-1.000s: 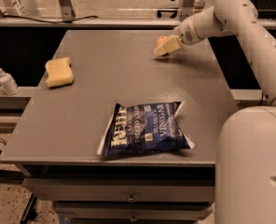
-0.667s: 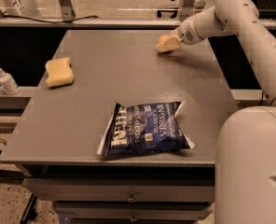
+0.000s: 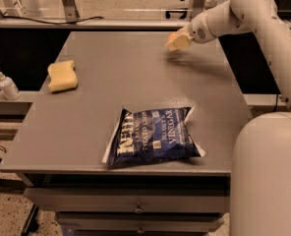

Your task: Move orange near blue chip bag

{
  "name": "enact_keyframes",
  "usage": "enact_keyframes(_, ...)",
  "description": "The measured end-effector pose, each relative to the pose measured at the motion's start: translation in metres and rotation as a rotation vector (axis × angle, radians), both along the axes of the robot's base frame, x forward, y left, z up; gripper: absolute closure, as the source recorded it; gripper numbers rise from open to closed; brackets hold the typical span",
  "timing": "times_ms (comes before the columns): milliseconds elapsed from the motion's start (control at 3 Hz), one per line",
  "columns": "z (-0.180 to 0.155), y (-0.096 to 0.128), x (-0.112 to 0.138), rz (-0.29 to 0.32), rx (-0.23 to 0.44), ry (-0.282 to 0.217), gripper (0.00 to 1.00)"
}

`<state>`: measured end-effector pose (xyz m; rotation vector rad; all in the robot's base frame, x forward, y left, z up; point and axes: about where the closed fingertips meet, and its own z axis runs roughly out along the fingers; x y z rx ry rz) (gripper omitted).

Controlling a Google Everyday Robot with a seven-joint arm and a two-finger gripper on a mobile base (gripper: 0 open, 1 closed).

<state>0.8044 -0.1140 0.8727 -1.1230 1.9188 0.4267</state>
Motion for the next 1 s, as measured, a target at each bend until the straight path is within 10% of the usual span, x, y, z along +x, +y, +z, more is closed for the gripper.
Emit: enact_keyframes(1000,0.024,-0.016,-0.073,0.116,0.002,0.049,1.0)
